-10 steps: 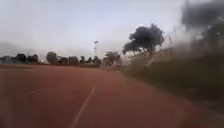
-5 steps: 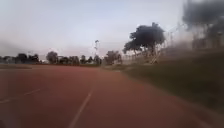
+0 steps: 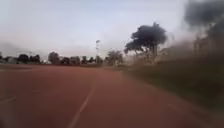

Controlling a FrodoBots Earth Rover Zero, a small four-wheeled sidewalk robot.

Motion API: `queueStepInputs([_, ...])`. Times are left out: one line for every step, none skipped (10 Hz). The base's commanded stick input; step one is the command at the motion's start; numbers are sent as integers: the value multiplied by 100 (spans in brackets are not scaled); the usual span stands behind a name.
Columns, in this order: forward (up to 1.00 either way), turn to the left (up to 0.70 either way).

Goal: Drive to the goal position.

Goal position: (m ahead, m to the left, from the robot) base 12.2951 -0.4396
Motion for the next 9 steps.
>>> queueStepInputs([70, 0])
queueStepInputs([70, 0])
queueStepInputs([70, 0])
queueStepInputs([70, 0])
queueStepInputs([70, 0])
queueStepInputs([70, 0])
queueStepInputs([70, 0])
queueStepInputs([70, 0])
queueStepInputs([70, 0])
